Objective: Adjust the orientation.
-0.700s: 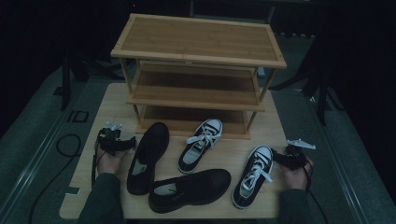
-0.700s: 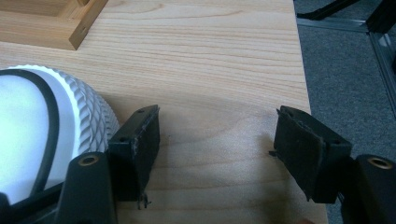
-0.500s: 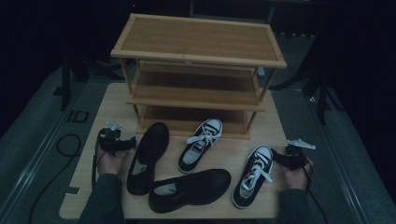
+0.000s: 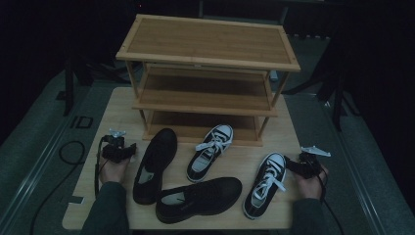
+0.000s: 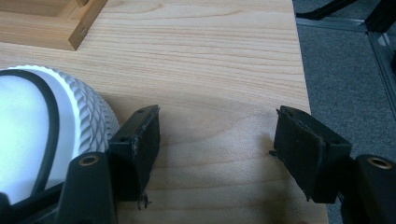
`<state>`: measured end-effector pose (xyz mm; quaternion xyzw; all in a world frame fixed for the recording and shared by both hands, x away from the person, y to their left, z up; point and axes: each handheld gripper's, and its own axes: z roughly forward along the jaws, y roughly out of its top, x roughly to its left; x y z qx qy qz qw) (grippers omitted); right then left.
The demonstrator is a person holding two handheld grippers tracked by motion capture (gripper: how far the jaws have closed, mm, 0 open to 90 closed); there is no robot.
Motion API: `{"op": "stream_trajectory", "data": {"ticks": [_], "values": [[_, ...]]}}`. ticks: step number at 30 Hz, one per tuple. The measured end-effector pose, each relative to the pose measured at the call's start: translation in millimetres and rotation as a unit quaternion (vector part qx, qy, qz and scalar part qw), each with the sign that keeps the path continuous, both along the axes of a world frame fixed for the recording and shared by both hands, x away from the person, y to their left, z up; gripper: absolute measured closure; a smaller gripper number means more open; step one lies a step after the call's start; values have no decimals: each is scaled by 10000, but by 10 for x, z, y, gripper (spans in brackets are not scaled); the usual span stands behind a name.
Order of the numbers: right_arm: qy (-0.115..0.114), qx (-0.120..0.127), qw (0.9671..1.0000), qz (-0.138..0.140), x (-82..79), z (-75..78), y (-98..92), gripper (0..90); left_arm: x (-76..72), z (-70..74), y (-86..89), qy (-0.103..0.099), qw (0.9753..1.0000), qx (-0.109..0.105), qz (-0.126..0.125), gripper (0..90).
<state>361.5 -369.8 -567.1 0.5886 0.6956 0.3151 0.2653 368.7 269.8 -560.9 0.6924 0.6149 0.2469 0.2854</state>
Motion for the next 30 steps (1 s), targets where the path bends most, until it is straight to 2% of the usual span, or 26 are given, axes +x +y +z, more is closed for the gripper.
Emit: {"op": "stream_trajectory", "data": {"ticks": [7,10,11,14,15,18,19,20,30], "values": [[1,1,10000,0,0,0,0,312,-54,134,42,125,9989,-186,-413,534],[0,1,10000,0,0,0,0,312,-82,224,35,145,9976,-168,-650,555],[0,1,10000,0,0,0,0,312,-108,289,23,172,9966,-115,-802,555],[0,1,10000,1,0,0,0,312,-124,321,20,178,9959,-121,-883,559],[1,2,10000,1,0,0,0,312,-175,424,12,137,9936,-200,-1100,562],[0,1,10000,0,0,0,0,313,-218,523,-13,106,9914,-254,-1278,567],[0,1,10000,0,0,0,0,313,-218,523,-13,106,9914,-254,-1278,569],[1,2,10000,0,0,0,0,312,-244,578,-33,98,9898,-296,-1393,569],[1,1,10000,-1,0,0,0,312,-428,955,-184,-52,9809,-173,-1935,572]]}}
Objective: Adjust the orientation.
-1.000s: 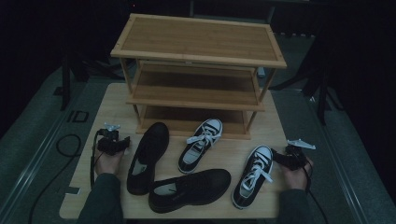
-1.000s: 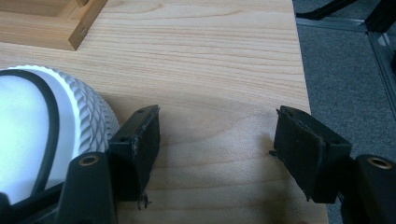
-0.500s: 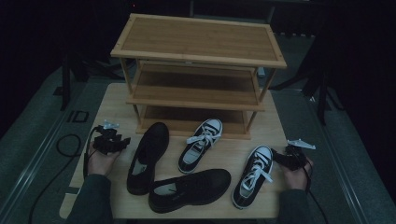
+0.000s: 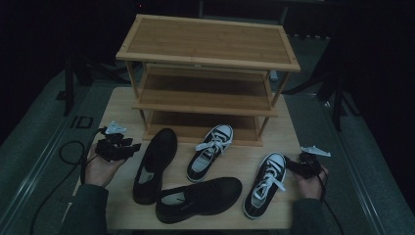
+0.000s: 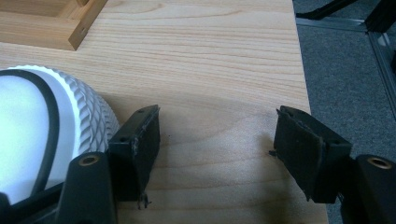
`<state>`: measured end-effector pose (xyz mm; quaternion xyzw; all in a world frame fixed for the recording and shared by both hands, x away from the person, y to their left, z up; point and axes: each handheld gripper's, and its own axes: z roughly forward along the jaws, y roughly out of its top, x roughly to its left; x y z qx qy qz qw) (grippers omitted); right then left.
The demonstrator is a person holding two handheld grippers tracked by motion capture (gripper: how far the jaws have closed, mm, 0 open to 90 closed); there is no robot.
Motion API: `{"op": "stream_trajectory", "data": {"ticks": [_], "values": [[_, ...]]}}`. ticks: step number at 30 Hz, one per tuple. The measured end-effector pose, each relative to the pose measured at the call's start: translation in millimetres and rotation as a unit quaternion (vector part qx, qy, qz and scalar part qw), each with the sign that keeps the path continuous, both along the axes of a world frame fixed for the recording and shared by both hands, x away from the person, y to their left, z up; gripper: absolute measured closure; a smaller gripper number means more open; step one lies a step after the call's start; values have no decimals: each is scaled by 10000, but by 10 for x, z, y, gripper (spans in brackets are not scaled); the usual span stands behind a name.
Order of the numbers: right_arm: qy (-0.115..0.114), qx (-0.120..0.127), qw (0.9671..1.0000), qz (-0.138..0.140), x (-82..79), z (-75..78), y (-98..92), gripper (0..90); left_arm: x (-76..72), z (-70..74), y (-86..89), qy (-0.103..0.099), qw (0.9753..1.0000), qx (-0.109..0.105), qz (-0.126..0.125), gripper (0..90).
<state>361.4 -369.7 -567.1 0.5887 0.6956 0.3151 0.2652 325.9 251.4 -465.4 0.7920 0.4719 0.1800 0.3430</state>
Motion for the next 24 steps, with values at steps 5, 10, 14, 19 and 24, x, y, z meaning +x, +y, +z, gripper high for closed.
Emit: {"op": "stream_trajectory", "data": {"ticks": [5,10,14,19,24], "values": [[0,-1,10000,1,0,0,0,312,-67,127,-79,53,9996,69,-262,571],[0,0,10000,1,0,0,0,312,-122,220,-157,114,9986,131,-500,569],[-1,1,10000,1,0,0,0,312,-149,265,-204,188,9981,152,-567,563],[0,0,10000,1,0,0,0,312,-168,296,-239,306,9969,217,-693,564],[0,0,10000,1,0,0,0,312,-202,308,-277,392,9962,281,-731,562]]}}
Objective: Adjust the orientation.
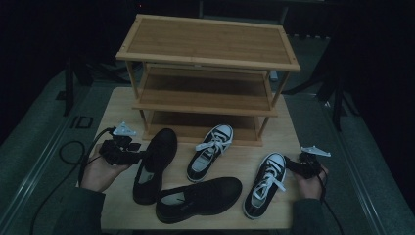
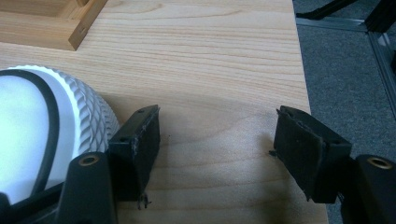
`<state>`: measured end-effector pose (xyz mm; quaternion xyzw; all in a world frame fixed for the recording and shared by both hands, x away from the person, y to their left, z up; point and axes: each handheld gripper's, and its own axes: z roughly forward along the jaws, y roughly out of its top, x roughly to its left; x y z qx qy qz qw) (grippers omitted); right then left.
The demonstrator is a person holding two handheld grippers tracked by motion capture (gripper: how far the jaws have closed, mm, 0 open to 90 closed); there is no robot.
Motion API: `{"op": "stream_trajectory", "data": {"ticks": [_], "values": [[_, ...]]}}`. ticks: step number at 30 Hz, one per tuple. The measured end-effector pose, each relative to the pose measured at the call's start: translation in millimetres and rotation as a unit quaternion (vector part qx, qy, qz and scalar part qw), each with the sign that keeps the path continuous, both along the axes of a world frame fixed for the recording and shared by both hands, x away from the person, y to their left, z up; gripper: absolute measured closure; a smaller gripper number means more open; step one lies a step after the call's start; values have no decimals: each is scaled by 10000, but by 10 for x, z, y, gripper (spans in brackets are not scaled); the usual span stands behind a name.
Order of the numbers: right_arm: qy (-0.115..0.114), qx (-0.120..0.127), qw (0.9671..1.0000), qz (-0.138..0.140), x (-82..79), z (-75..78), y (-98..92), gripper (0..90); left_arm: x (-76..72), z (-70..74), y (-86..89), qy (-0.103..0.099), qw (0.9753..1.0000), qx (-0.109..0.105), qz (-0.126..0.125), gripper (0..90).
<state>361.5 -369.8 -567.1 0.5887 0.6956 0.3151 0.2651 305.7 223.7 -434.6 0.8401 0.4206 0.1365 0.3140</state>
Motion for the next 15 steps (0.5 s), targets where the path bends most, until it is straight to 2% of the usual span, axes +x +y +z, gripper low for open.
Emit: {"op": "stream_trajectory", "data": {"ticks": [9,15], "values": [[-1,0,10000,0,0,0,0,312,-53,-12,-56,84,9999,65,-93,560],[0,1,10000,0,0,0,0,312,-37,-105,-87,304,9994,185,-49,567]]}}
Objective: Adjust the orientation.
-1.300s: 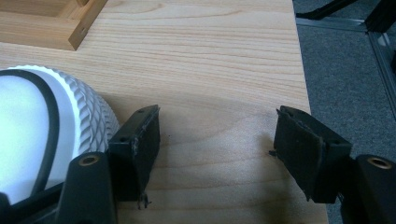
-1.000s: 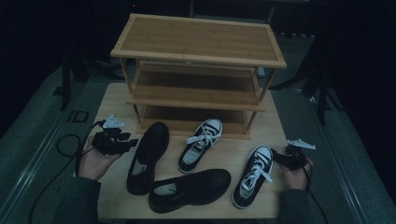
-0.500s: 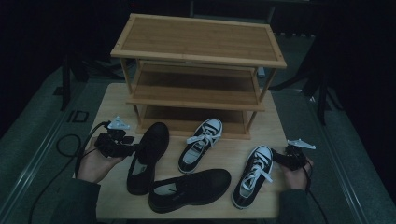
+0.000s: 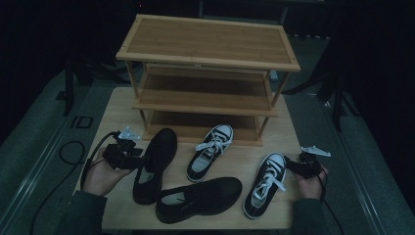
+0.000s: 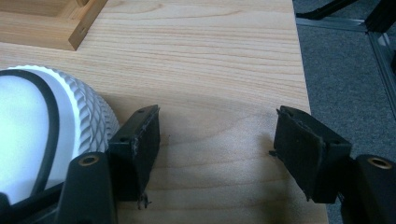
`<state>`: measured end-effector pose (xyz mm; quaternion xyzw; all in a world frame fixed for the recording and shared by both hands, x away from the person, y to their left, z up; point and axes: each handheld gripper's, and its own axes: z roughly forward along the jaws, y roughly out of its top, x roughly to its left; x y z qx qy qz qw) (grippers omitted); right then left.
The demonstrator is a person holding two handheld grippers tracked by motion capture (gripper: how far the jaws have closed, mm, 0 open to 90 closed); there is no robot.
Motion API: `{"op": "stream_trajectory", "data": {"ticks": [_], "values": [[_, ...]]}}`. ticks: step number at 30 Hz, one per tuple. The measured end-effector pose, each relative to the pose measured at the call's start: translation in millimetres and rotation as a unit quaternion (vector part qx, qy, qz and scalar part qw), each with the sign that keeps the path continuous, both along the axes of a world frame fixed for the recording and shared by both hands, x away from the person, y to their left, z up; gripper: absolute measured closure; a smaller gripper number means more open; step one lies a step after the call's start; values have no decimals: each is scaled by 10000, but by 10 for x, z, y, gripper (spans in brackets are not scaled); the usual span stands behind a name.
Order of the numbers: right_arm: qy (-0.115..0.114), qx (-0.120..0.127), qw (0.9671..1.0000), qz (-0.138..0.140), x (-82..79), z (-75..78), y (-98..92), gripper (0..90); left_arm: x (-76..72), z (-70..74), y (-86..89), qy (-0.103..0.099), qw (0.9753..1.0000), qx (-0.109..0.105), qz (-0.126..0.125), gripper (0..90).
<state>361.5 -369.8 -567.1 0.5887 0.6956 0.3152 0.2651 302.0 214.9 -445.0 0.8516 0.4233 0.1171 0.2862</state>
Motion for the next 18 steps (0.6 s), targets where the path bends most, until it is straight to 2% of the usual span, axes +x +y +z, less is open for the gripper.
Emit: {"op": "stream_trajectory", "data": {"ticks": [9,12,14,18], "values": [[0,0,10000,1,0,0,0,312,29,-169,-46,338,9993,152,9,580],[0,0,10000,1,0,0,0,312,61,-240,-65,449,9986,267,-3,580],[0,1,10000,1,0,0,0,312,88,-294,-79,513,9977,440,68,581],[1,4,10000,-2,0,0,0,312,113,-339,-100,537,9971,528,119,636]]}}
